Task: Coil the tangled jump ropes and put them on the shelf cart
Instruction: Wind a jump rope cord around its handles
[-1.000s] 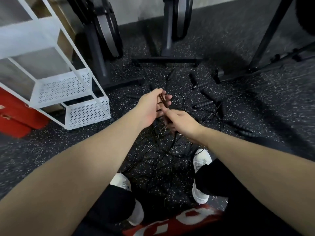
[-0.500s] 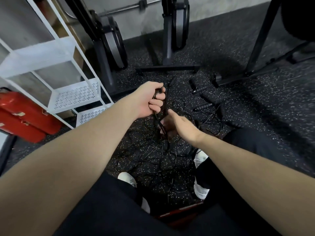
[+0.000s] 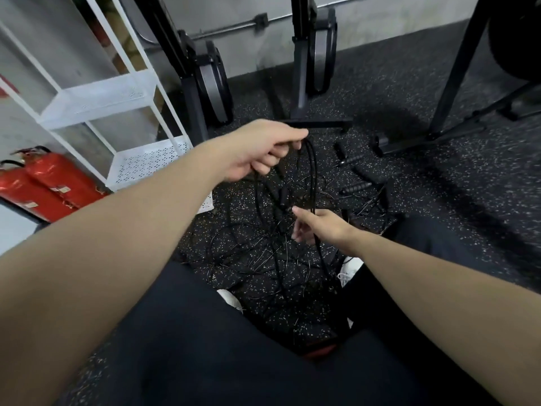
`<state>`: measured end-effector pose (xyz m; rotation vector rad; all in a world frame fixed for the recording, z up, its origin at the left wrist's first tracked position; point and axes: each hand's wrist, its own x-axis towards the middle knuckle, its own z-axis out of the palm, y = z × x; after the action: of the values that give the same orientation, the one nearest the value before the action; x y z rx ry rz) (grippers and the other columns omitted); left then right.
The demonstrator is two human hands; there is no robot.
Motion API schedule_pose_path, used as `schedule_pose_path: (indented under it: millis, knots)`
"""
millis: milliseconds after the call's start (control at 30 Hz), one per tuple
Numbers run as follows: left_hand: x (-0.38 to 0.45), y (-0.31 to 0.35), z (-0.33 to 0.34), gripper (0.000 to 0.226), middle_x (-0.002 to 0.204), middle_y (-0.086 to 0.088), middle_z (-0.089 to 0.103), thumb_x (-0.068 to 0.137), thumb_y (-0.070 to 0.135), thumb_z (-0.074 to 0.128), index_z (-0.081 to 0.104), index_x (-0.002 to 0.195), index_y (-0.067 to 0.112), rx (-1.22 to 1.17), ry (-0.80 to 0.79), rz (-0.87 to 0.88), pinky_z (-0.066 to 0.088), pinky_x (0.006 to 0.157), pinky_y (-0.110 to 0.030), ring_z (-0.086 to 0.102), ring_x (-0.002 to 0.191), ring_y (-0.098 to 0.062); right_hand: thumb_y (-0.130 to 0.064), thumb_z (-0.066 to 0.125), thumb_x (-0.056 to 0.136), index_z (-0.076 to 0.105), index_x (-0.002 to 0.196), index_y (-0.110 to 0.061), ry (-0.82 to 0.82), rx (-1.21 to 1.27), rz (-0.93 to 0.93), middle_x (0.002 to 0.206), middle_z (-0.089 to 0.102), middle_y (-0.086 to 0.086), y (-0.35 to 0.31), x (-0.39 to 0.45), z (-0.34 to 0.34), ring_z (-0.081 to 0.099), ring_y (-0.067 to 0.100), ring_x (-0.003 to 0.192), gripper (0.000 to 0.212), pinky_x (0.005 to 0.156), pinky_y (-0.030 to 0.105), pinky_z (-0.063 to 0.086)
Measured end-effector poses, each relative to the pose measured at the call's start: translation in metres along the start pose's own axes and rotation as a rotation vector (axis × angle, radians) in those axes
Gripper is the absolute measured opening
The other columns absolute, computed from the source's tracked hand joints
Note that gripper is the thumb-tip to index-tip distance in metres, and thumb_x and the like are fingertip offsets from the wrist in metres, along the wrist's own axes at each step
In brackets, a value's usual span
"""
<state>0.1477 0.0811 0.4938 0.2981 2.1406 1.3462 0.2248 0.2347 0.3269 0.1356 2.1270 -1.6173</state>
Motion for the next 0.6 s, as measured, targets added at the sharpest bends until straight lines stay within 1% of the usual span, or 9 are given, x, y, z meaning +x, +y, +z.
schedule_pose_path:
  millis: [67,133,200,300,367,433,500,567,600]
  knots:
    - [-0.004,0.006,-0.006,0.020,0.061,0.009,0.035,0.102,0.032,0.061,0.064,0.090,0.017,0.105,0.066,0.016,0.017,0.044,-0.020,0.024,0.048,-0.005,-0.054,0.040,0.105,0.052,0.068,-0.017,0.024,0.017,0.000,0.060,0.058,0.005,0.002,-0.002,0.000,0.054,0.019,0.062,0.054,0.079,0.039,0.050]
    - [-0.003,0.006,-0.009,0.017,0.067,0.007,0.040,0.104,0.030,0.060,0.065,0.094,0.016,0.145,0.176,0.046,0.024,0.043,-0.018,0.030,0.048,-0.004,-0.055,0.038,0.106,0.034,0.064,-0.024,0.078,0.097,-0.030,0.056,0.034,-0.004,-0.006,-0.005,0.002,0.032,0.015,0.054,0.052,0.063,0.034,0.036]
    - [0.001,-0.001,-0.010,0.019,0.071,0.004,0.042,0.106,0.030,0.056,0.063,0.096,0.016,0.095,0.270,0.066,0.027,0.043,-0.018,0.032,0.048,-0.003,-0.055,0.037,0.106,0.028,0.064,-0.026,0.116,0.214,-0.061,0.058,0.026,-0.005,-0.017,-0.006,0.002,0.022,0.016,0.055,0.052,0.057,0.032,0.025]
    - [0.005,-0.009,-0.011,0.021,0.073,0.005,0.044,0.108,0.032,0.051,0.061,0.097,0.018,0.044,0.390,0.133,0.030,0.046,-0.019,0.034,0.053,-0.005,-0.056,0.041,0.104,0.031,0.062,-0.027,0.121,0.357,-0.088,0.057,0.027,-0.005,-0.036,-0.008,0.000,0.021,0.016,0.054,0.052,0.052,0.030,0.021]
    - [0.003,-0.005,-0.012,0.019,0.074,0.010,0.048,0.107,0.033,0.050,0.062,0.098,0.021,0.102,0.482,0.234,0.035,0.055,-0.021,0.039,0.060,-0.006,-0.057,0.046,0.102,0.042,0.073,-0.025,0.115,0.365,-0.126,0.057,0.032,-0.008,-0.045,-0.011,-0.001,0.024,0.014,0.053,0.043,0.050,0.028,0.022]
    - [0.000,0.004,-0.012,0.017,0.071,0.015,0.050,0.107,0.032,0.052,0.063,0.099,0.022,0.052,0.523,0.333,0.036,0.060,-0.021,0.042,0.061,-0.001,-0.052,0.056,0.100,0.053,0.104,-0.024,0.138,0.295,-0.184,0.057,0.039,-0.013,-0.050,-0.014,-0.001,0.029,0.010,0.050,0.028,0.048,0.026,0.026]
    - [-0.005,0.016,-0.008,0.016,0.064,0.020,0.051,0.106,0.031,0.054,0.064,0.097,0.023,-0.034,0.513,0.408,0.035,0.060,-0.019,0.042,0.059,0.002,-0.047,0.066,0.095,0.045,0.130,-0.038,0.133,0.243,-0.202,0.059,0.043,-0.014,-0.057,-0.014,0.001,0.032,0.008,0.050,0.042,0.047,0.024,0.028]
    - [-0.008,0.025,-0.001,0.015,0.061,0.022,0.052,0.105,0.031,0.055,0.064,0.095,0.025,-0.057,0.478,0.463,0.035,0.061,-0.020,0.043,0.060,0.001,-0.049,0.069,0.092,0.039,0.133,-0.051,0.074,0.185,-0.192,0.060,0.043,-0.012,-0.065,-0.013,0.004,0.031,0.007,0.050,0.051,0.048,0.024,0.028]
    - [-0.008,0.027,0.003,0.016,0.062,0.021,0.052,0.106,0.030,0.055,0.063,0.094,0.024,-0.058,0.457,0.480,0.034,0.061,-0.021,0.043,0.061,-0.001,-0.051,0.067,0.093,0.044,0.131,-0.048,0.037,0.151,-0.185,0.058,0.040,-0.013,-0.070,-0.012,0.006,0.029,0.007,0.050,0.044,0.048,0.024,0.026]
